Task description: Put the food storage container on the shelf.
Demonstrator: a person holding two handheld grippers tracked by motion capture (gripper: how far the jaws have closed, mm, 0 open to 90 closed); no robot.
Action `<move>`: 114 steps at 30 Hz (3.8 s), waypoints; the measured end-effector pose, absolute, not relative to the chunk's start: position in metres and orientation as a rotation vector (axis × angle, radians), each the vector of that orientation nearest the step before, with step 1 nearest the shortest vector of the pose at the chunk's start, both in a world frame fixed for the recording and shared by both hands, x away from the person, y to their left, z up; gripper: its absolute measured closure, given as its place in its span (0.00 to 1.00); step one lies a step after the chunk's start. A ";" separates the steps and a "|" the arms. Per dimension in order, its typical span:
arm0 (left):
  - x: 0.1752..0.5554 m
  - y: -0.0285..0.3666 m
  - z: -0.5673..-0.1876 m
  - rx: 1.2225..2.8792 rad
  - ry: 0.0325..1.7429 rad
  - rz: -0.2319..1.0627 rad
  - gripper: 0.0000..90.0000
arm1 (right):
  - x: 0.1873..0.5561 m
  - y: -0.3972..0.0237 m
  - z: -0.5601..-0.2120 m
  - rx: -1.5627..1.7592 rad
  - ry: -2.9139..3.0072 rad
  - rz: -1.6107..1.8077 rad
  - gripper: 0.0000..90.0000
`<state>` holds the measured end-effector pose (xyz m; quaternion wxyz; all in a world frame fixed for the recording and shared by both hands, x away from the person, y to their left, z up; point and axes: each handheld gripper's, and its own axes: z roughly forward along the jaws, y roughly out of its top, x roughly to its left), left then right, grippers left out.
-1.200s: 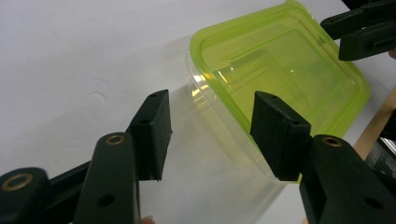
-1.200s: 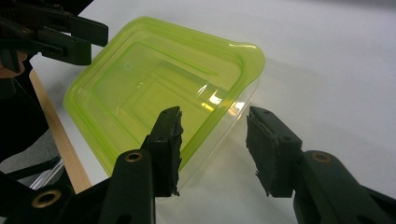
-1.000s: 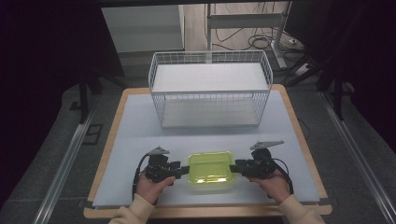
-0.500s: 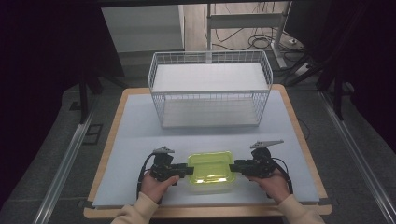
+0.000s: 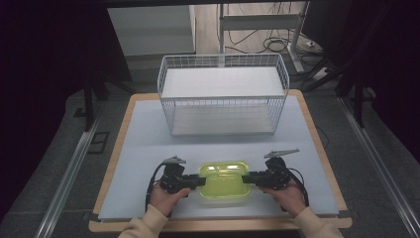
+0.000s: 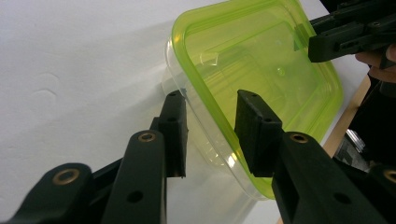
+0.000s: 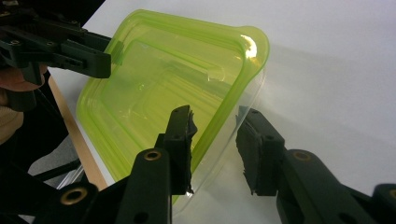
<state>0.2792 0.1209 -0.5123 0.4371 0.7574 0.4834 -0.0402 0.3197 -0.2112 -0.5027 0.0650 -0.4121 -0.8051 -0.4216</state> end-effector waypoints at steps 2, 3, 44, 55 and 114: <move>0.279 0.121 -0.512 1.877 1.199 -0.103 0.73 | 0.320 -0.212 -0.502 -1.244 -2.422 -1.277 0.75; 0.279 0.121 -0.512 1.872 1.197 -0.103 0.74 | 0.319 -0.212 -0.502 -1.247 -2.419 -1.278 0.75; 0.284 0.122 -0.489 1.831 1.113 -0.031 0.90 | 0.330 -0.216 -0.484 -1.287 -2.416 -1.381 0.89; 0.295 0.121 -0.481 1.831 1.106 0.000 0.89 | 0.338 -0.215 -0.474 -1.299 -2.437 -1.422 0.89; 0.314 0.129 -0.370 1.818 1.028 0.175 0.89 | 0.349 -0.200 -0.351 -1.235 -2.582 -1.613 0.89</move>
